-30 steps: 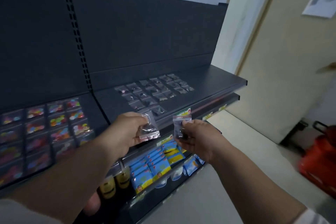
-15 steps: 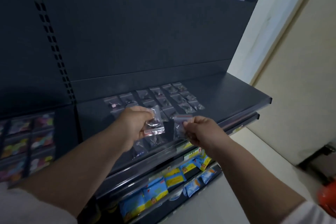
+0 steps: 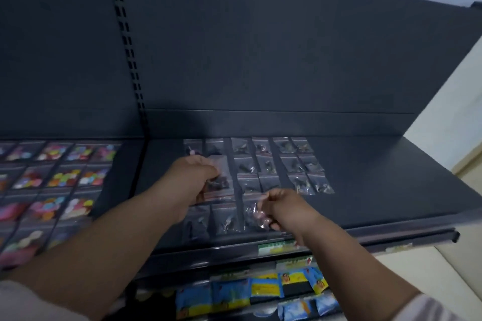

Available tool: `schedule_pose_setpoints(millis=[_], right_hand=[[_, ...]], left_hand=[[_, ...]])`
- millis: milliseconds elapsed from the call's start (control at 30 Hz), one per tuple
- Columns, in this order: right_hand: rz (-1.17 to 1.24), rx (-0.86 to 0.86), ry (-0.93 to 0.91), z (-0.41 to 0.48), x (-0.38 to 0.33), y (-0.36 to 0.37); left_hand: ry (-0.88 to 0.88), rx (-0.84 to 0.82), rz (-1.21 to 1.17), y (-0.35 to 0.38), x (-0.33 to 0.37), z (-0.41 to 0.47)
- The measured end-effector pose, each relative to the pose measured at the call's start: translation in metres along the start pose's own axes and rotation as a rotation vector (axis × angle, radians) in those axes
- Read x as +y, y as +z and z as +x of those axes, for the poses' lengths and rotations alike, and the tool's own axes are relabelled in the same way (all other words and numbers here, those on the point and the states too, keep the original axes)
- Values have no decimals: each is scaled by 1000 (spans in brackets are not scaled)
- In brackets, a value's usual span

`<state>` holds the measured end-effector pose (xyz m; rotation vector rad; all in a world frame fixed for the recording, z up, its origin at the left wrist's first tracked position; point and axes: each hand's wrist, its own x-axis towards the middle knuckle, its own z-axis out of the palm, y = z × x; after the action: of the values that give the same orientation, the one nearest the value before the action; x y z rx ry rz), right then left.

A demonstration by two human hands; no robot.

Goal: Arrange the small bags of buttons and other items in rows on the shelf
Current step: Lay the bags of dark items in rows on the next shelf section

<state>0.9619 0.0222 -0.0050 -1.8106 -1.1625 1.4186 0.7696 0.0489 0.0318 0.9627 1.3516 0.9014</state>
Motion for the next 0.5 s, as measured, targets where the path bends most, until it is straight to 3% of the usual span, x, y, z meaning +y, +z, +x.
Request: schedule_pose_setpoints(millis=[500], right_hand=[[-541,-64,-177,29,10,-15]], left_hand=[[46,164,21,31,-15,-12]])
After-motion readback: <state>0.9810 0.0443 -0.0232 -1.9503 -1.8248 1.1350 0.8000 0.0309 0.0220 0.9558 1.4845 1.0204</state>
